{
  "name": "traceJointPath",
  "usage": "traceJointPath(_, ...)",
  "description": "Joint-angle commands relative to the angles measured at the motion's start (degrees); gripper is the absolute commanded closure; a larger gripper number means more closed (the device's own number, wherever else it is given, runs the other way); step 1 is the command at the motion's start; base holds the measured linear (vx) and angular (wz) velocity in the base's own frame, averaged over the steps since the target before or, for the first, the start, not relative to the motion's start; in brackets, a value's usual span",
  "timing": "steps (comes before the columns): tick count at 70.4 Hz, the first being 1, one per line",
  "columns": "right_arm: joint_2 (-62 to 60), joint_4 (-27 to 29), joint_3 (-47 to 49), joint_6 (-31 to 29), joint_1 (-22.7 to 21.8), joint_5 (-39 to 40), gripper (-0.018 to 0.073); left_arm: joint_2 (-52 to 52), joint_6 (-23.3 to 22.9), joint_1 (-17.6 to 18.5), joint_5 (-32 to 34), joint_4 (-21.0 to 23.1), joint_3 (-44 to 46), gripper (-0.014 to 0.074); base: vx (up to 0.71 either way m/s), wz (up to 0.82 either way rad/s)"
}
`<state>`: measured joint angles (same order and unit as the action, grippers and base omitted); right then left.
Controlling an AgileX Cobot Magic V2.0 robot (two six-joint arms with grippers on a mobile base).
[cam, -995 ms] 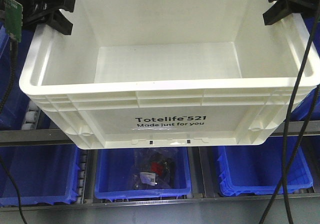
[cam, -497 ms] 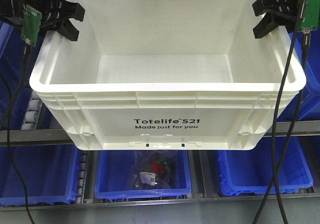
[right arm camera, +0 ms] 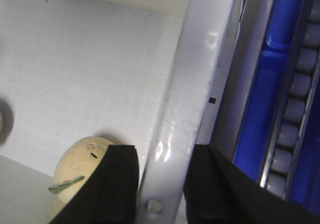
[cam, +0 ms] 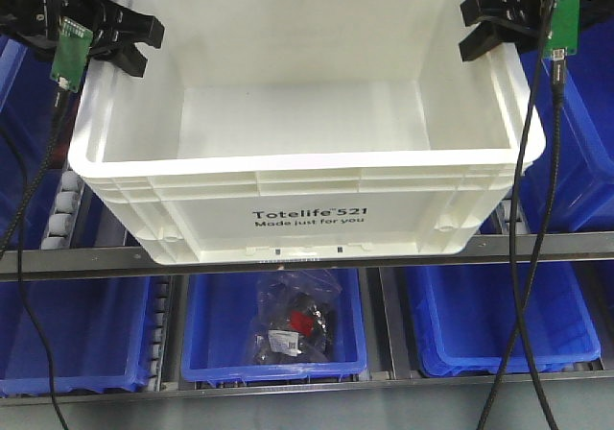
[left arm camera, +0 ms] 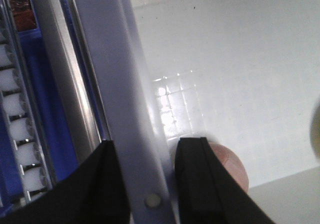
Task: Place moving items into box and shelve
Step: 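Push the held tote forward onto the shelf's roller track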
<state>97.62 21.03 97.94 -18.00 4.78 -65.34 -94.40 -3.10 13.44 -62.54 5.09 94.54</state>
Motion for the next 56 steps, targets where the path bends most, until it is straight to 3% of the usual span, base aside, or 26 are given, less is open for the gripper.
traceJointPath(1, -3.0, 11.8, 2.2, -3.8, 0.7, 6.1, 0.0571, 2.9, 1.4, 0.8, 8.7, 4.2, 2.5, 0.0613, 0.0, 0.0)
traceJointPath(35, -1.6, 14.4, 2.2, -4.9, 0.7, 9.5, 0.0571, 2.6, 0.8, 0.6, 14.1, -2.9, 2.5, 0.0613, 0.0, 0.0)
traceJointPath(56, -1.6, 16.1, 2.2, -6.5, 0.7, 10.6, 0.0571, 1.4, 0.7, 0.6, 16.3, -3.3, 2.5, 0.0613, 0.0, 0.0)
